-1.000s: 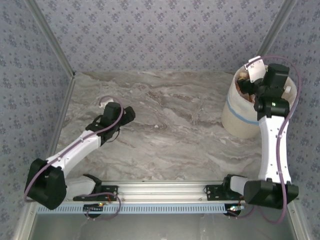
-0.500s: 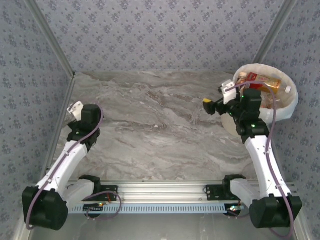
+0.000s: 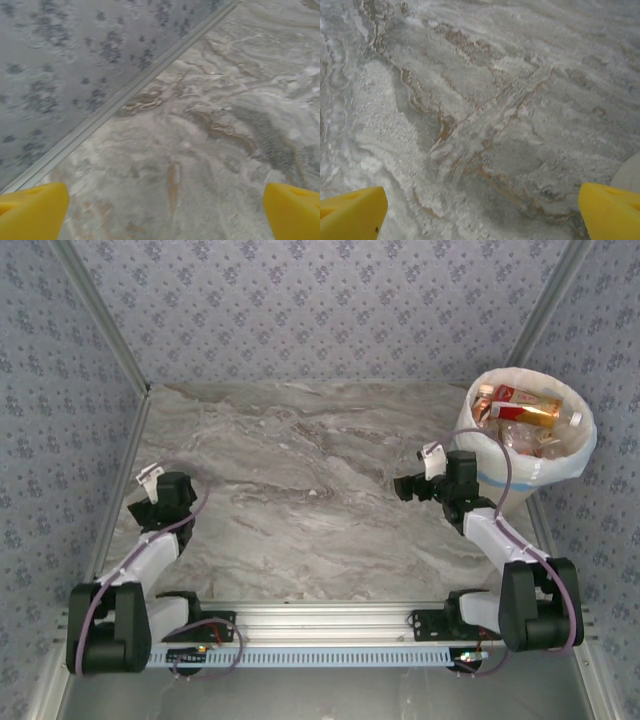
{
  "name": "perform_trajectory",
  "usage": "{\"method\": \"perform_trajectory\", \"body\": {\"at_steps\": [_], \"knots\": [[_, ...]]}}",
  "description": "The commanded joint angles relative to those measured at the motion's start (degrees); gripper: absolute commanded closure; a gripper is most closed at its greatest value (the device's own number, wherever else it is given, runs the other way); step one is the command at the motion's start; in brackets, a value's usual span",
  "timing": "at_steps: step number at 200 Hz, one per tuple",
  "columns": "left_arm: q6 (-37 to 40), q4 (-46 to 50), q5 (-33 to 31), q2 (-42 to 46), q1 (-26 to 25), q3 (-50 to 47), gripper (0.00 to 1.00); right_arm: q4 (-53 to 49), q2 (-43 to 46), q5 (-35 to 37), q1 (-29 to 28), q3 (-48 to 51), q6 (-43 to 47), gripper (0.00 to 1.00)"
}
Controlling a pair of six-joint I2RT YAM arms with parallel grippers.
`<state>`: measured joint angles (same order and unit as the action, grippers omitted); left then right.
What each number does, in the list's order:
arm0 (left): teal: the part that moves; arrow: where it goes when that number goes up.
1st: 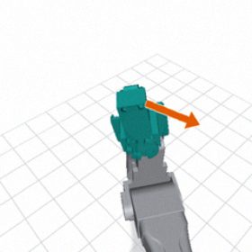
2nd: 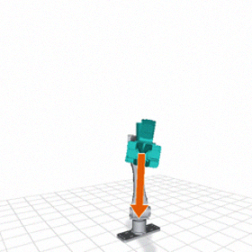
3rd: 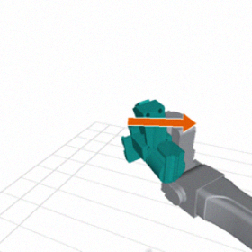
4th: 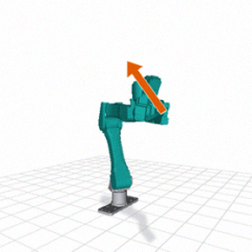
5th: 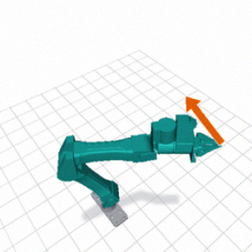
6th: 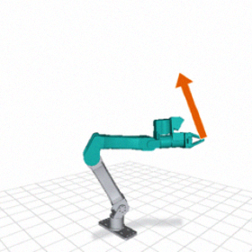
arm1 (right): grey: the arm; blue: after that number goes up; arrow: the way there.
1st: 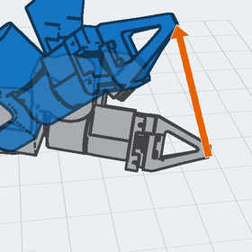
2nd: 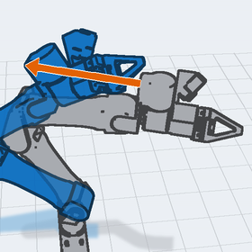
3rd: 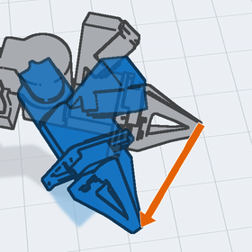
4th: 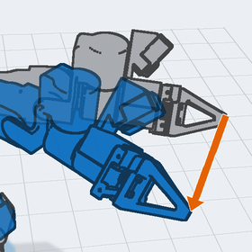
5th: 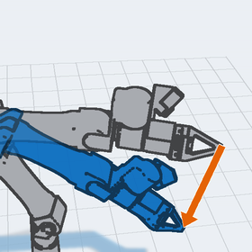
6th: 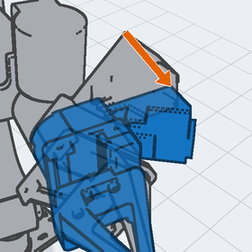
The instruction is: Put the plastic bottles in the bin
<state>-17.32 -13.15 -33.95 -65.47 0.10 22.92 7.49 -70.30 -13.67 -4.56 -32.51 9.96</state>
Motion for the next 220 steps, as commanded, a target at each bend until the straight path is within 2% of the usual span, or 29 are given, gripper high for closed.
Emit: {"method": "perform_trajectory", "body": {"at_steps": [1,18,42,51,66,78,87,93,104,134,162,168,180,201,220], "knots": [[5.7,-10.6,11.2,-6.1,1.3,0.6,0.00,8.7,-2.3,0.9,2.4,2.6,-0.9,0.00],[8.6,-16.9,16.2,-10.4,1.3,1.4,0.00,14.2,-5.0,-0.3,4.3,4.7,-3.4,0.00],[11.6,-26.1,22.9,-15.2,1.5,1.1,0.00,20.0,-7.7,1.5,4.3,6.0,-4.7,0.00],[13.2,-32.3,26.0,-18.1,1.2,-0.7,0.00,21.4,-8.1,2.4,4.0,6.3,-4.2,0.00],[14.8,-43.4,26.2,-23.6,0.3,-3.1,0.00,22.6,-8.3,3.7,4.0,6.5,-3.8,0.00],[14.7,-34.9,24.4,-21.5,-0.4,-0.7,0.00,24.1,-8.1,4.0,4.2,7.3,-3.5,0.00],[14.4,-37.3,22.0,-22.9,-0.7,-0.8,0.00,26.0,-7.8,4.5,4.5,8.3,-3.5,0.00],[13.9,-35.7,19.7,-22.2,-1.2,-0.5,0.00,27.5,-7.6,4.8,4.8,9.2,-3.5,0.00],[13.9,-37.0,18.7,-22.6,-1.4,-0.8,0.01,31.7,-7.8,5.1,5.6,10.8,-4.1,0.00],[13.6,-36.2,18.3,-22.4,-1.4,-0.7,0.01,41.9,-10.2,4.0,7.9,15.1,-6.1,0.00],[13.6,-36.2,18.3,-22.3,-1.5,-0.7,0.00,50.4,-16.6,4.9,7.9,16.5,-6.6,0.00],[13.6,-36.2,18.3,-22.4,-1.4,-0.7,0.01,49.3,-17.1,4.9,7.9,15.5,-6.6,0.00],[13.6,-36.2,18.3,-22.3,-1.5,-0.7,0.01,38.8,-16.3,5.5,8.0,10.8,-6.8,0.00],[13.6,-36.2,18.4,-22.3,-1.5,-0.7,0.01,39.0,-16.9,9.0,8.0,10.3,-8.2,0.00],[13.6,-36.2,18.4,-22.3,-1.5,-0.7,0.01,38.9,-16.9,9.2,7.9,10.2,-8.2,0.00]]}}
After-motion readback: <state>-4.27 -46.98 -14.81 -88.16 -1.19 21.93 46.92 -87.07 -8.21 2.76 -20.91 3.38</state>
